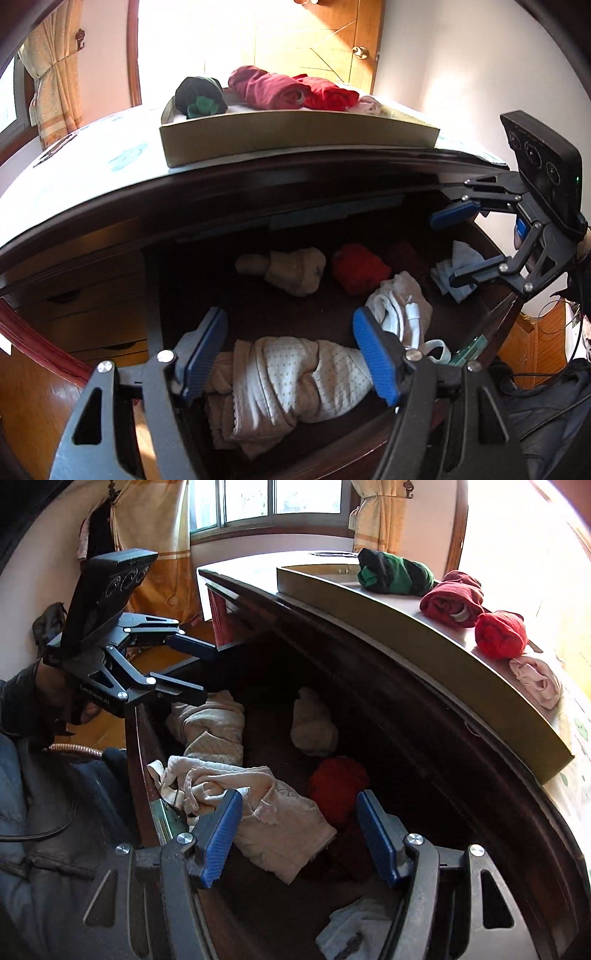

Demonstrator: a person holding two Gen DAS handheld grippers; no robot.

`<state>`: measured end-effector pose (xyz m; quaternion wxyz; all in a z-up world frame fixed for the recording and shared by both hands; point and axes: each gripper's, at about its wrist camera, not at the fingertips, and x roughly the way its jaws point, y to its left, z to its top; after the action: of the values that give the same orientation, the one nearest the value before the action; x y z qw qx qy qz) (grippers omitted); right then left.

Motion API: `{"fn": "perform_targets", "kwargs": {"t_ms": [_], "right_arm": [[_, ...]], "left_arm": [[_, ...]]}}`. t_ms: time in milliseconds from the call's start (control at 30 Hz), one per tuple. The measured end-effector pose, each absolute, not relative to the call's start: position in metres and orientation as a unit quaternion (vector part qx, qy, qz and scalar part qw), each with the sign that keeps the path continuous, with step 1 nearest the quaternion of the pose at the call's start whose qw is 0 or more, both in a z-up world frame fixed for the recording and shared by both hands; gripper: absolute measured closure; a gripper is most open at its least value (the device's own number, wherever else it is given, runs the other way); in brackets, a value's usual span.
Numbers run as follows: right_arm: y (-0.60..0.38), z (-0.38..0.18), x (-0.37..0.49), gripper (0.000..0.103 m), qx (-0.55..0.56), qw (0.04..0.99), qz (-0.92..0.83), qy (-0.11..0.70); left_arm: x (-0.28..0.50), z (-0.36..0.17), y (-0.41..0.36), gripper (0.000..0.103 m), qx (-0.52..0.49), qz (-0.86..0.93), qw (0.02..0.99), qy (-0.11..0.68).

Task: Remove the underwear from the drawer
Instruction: 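Move both open tools back down into the open drawer, then grasp the cream underwear with the right tool while the left tool grasps the dotted beige underwear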

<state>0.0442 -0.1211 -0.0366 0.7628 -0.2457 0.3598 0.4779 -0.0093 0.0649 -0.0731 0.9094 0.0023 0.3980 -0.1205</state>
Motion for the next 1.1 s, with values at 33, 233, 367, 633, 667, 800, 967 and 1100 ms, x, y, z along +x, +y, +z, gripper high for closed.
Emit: {"fn": "perform_targets", "kwargs": {"t_ms": [33, 233, 367, 633, 667, 800, 967, 1100], "right_arm": [[-0.117, -0.04, 0.045, 0.037, -0.256, 0.758, 0.478, 0.361], [-0.104, -0.056, 0.049, 0.037, -0.291, 0.734, 0.484, 0.377], [-0.096, -0.067, 0.052, 0.037, -0.311, 0.714, 0.49, 0.392], [-0.071, -0.084, 0.052, 0.037, -0.353, 0.668, 0.514, 0.407], [-0.069, -0.084, 0.054, 0.037, -0.353, 0.666, 0.515, 0.407], [-0.062, -0.087, 0.063, 0.037, -0.345, 0.648, 0.528, 0.427], [-0.052, -0.088, 0.076, 0.037, -0.326, 0.632, 0.544, 0.445], [-0.038, -0.092, 0.08, 0.037, -0.329, 0.613, 0.555, 0.456]], "left_arm": [[-0.01, -0.074, 0.066, 0.031, 0.0, -0.12, 0.909, 0.399], [-0.01, -0.079, 0.068, 0.031, -0.012, -0.121, 0.905, 0.407], [-0.01, -0.08, 0.066, 0.031, -0.013, -0.124, 0.904, 0.409], [-0.012, -0.081, 0.065, 0.031, -0.016, -0.127, 0.902, 0.411], [-0.012, -0.081, 0.065, 0.03, -0.018, -0.128, 0.902, 0.412], [-0.013, -0.081, 0.067, 0.03, -0.022, -0.128, 0.903, 0.411], [-0.013, -0.082, 0.07, 0.029, -0.031, -0.127, 0.902, 0.411], [-0.013, -0.083, 0.071, 0.029, -0.035, -0.129, 0.901, 0.414]]}}
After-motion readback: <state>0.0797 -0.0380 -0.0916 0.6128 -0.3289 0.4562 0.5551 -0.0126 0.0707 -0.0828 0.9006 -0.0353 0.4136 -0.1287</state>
